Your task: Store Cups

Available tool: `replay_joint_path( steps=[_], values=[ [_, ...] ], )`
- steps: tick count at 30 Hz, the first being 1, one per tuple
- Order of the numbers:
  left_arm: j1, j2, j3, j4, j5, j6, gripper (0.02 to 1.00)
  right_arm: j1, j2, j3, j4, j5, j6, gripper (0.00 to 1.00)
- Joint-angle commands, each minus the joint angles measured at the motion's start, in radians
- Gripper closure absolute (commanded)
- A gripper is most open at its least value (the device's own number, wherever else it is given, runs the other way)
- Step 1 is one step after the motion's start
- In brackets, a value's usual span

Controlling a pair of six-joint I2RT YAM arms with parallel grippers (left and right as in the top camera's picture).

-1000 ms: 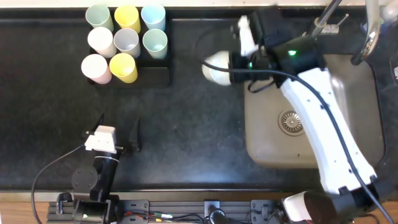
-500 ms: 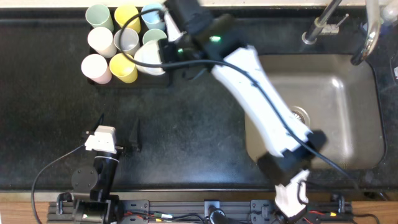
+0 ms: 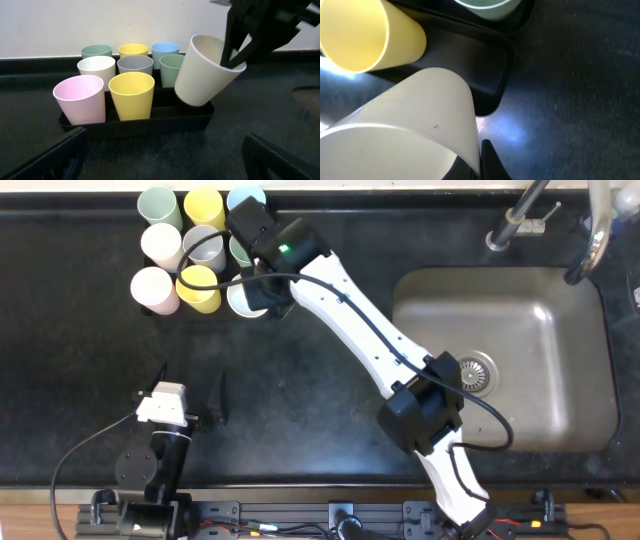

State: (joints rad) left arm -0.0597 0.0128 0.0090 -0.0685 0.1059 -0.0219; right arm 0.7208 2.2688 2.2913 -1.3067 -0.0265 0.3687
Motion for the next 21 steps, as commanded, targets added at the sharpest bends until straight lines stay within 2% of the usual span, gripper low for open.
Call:
replay_joint_path(
  steps=[1,21],
  values=[
    [-0.008,-0.01,-0.001,-0.005,0.017,0.018,0.018,0.006,0.034,0.037,0.027,0.056,0.014,0.958],
    [-0.008,-0.01,-0.001,-0.005,0.017,0.018,0.018,0.003,0.119,0.036,0.063,0.104,0.021,0.956]
  ],
)
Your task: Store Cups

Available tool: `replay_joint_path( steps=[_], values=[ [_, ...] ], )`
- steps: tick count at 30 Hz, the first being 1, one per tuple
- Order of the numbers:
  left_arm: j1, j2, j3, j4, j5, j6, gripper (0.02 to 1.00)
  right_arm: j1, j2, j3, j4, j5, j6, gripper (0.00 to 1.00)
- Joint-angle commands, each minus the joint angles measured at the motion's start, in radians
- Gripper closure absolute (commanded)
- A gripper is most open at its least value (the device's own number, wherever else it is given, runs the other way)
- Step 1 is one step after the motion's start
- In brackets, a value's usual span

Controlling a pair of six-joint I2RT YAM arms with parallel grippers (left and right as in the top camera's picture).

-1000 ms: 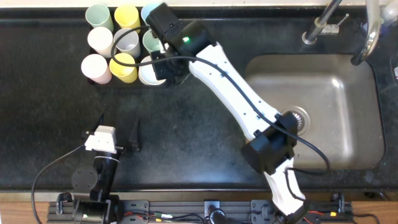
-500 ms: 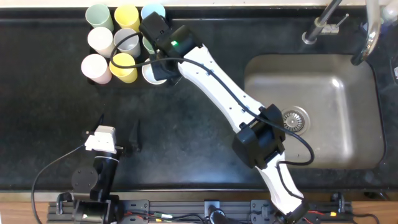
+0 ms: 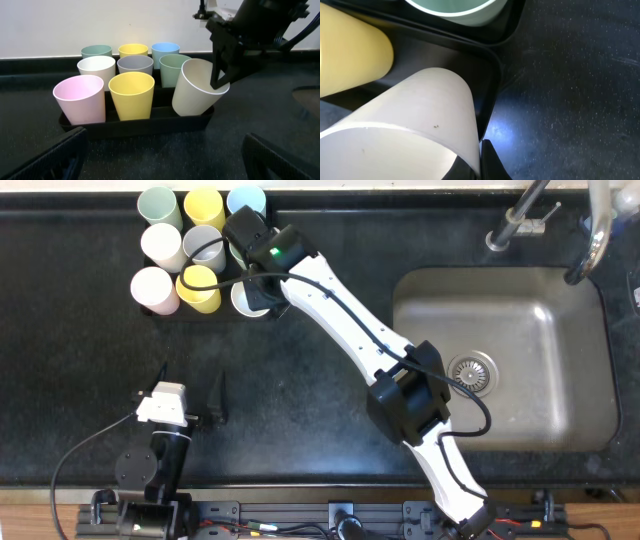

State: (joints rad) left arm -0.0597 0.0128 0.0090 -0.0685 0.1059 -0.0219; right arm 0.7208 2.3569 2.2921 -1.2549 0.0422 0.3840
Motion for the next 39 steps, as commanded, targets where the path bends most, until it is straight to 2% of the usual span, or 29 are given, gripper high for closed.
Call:
replay_joint_path(
  steps=[1,6,16,22,30,35,39],
  values=[
    [-0.008,-0.01,-0.001,-0.005,0.017,0.018,0.018,0.003,0.037,0.035,0.012,0.038,0.005,0.958],
    [-0.008,-0.01,-0.001,-0.005,0.017,0.018,0.018,0.002,0.058,0.035,0.011,0.037,0.005,0.932],
    [-0.008,-0.01,-0.001,-0.005,0.017,0.018,0.018,-0.002,0.041,0.045,0.025,0.037,-0.005,0.577],
    [-0.008,-0.01,-0.001,-0.005,0.017,0.018,0.02,-0.027,-0.099,0.069,0.031,0.037,-0.023,0.408],
    [-0.008,-0.01,-0.001,-0.005,0.017,0.018,0.02,-0.147,-0.354,0.06,-0.049,0.037,-0.13,0.213],
    [-0.008,-0.01,-0.001,-0.005,0.017,0.018,0.02,-0.24,-0.513,-0.107,-0.053,0.037,-0.208,0.003],
    [-0.008,-0.01,-0.001,-0.005,0.017,0.018,0.02,-0.288,-0.743,-0.432,0.089,0.037,-0.259,0.003]
  ],
)
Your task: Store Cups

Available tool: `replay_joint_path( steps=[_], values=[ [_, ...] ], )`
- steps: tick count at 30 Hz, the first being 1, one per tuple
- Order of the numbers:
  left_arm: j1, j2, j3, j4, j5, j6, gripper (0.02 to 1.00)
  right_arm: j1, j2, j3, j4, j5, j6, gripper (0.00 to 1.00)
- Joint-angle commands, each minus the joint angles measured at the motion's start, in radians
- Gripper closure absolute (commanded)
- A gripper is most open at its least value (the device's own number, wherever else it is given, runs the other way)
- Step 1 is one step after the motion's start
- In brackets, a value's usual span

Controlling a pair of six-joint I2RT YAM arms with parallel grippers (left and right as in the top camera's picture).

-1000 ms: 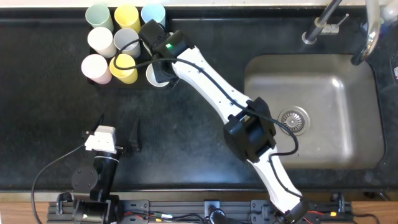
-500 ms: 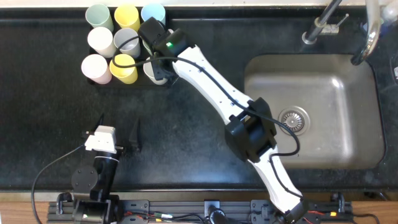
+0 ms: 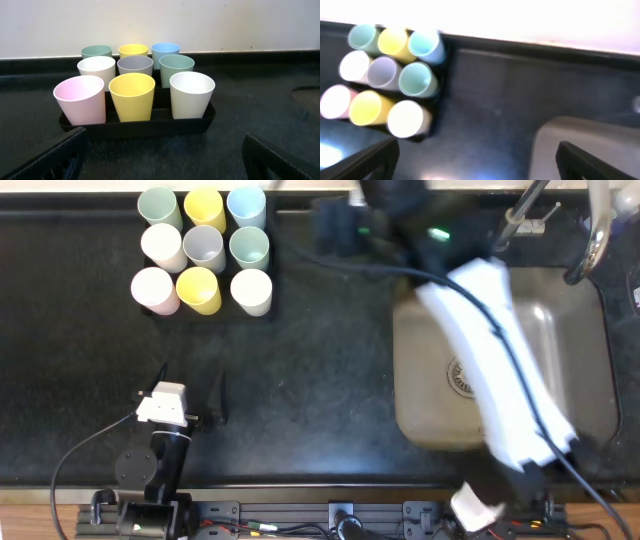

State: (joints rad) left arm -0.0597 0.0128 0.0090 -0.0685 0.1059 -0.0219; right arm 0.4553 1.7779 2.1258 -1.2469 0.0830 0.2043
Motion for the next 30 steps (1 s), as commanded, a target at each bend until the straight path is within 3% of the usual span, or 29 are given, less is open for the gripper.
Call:
replay_joint_path(
  steps=[1,12,23,30],
  values=[
    [-0.008,-0.01,-0.001,-0.005,0.017,0.018,0.018,-0.033,-0.225,-0.348,0.124,-0.004,-0.078,0.003],
    [-0.008,-0.01,-0.001,-0.005,0.017,0.018,0.018,-0.263,-0.969,-1.231,0.627,-0.041,-0.069,0.003],
    [-0.008,-0.01,-0.001,-0.005,0.017,0.018,0.018,-0.286,-1.396,-1.703,1.034,-0.032,-0.083,0.003],
    [-0.008,-0.01,-0.001,-0.005,0.017,0.018,0.018,-0.286,-1.55,-1.891,1.243,-0.03,-0.218,0.005]
  ],
)
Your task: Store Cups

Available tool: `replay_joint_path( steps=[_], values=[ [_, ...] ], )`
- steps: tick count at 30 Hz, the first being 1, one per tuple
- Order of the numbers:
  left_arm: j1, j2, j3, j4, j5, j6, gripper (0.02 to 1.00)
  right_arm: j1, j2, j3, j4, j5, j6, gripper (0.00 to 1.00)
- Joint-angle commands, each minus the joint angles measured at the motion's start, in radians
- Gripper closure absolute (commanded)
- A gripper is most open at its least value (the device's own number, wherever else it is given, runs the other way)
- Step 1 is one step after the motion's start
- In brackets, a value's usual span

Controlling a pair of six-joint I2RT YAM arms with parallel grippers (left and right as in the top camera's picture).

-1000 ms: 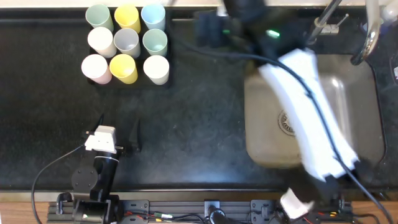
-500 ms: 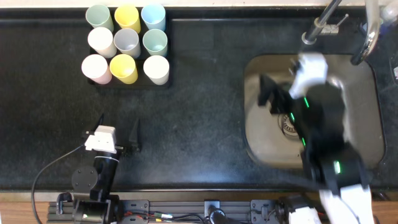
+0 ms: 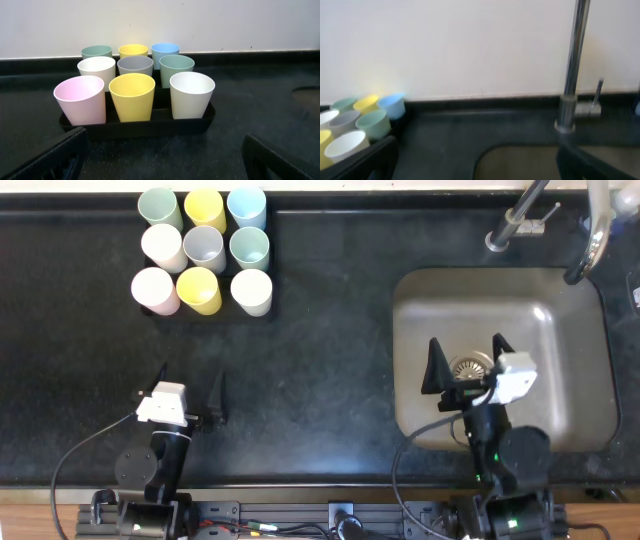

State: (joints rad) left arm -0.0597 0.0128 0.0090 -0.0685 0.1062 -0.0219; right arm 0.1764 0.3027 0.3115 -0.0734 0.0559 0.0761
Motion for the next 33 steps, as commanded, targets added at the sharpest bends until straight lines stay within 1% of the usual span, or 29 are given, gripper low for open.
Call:
replay_joint_path(
  steps=[1,5,8,11,13,16,21,33],
  values=[
    [-0.008,-0.01,-0.001,-0.005,0.017,0.018,0.02,-0.007,-0.095,-0.101,0.097,-0.003,-0.092,0.003],
    [-0.008,-0.01,-0.001,-0.005,0.016,0.018,0.02,-0.007,-0.17,-0.206,0.207,-0.003,-0.092,0.005],
    [-0.008,-0.01,-0.001,-0.005,0.017,0.018,0.02,-0.007,-0.218,-0.262,0.217,-0.003,-0.112,0.005],
    [-0.008,-0.01,-0.001,-0.005,0.016,0.018,0.018,-0.007,-0.259,-0.308,0.201,-0.002,-0.149,0.003],
    [-0.008,-0.01,-0.001,-0.005,0.017,0.018,0.018,-0.007,-0.274,-0.307,0.142,0.008,-0.17,0.005],
    [-0.008,-0.01,-0.001,-0.005,0.016,0.018,0.018,-0.007,-0.3,-0.307,0.077,0.029,-0.17,0.003],
    [-0.008,-0.01,-0.001,-0.005,0.017,0.018,0.018,-0.007,-0.3,-0.307,0.006,0.031,-0.17,0.005],
    [-0.008,-0.01,-0.001,-0.005,0.017,0.018,0.018,-0.007,-0.299,-0.307,0.002,0.03,-0.17,0.005]
  ],
)
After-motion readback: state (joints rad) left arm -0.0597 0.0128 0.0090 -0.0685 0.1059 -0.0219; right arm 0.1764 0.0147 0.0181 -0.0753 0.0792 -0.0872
